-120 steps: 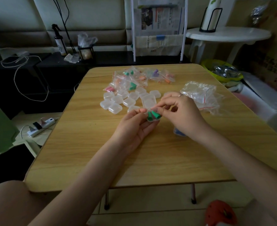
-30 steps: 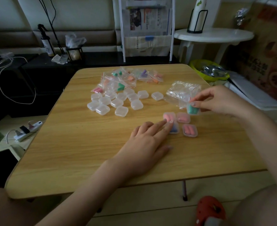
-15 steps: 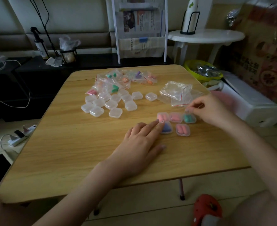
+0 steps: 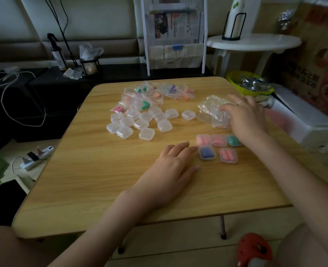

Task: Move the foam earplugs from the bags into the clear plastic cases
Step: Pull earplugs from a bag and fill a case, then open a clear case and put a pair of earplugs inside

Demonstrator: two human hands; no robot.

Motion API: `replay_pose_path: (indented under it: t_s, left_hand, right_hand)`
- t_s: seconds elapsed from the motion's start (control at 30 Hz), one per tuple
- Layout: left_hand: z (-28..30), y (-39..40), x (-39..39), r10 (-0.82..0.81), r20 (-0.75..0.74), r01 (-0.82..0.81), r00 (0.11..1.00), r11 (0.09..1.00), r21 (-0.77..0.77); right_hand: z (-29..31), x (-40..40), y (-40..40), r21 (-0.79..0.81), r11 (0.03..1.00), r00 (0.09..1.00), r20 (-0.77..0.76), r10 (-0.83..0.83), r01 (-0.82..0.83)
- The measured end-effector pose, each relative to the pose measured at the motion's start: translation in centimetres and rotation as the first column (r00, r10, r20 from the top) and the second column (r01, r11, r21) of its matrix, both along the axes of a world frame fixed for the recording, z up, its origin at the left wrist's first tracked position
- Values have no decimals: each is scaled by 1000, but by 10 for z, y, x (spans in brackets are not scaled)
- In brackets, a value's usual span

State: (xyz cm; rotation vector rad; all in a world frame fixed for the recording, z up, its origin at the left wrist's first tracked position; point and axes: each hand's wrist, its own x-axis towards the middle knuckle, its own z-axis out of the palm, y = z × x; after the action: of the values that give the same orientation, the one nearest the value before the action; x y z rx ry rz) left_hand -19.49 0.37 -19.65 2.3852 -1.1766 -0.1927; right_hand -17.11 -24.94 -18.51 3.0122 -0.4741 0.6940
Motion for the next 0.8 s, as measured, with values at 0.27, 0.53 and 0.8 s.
replay_pose_path:
  t_s: [0.27,0.53,0.8]
  left_hand:
    - [4,12,22,167,112,-176,980,981,77]
    - [1,31,47,292,211,-332,933,925,184]
    - [-4,34,54,295,205,-325,933,936,133]
  right_hand:
    - [1,10,12,-92,984,979,-120,-164,153]
    - [23,30,40,-51,998,999,33,27,-26]
    - [17,121,44,44,999,984,-179,1,7]
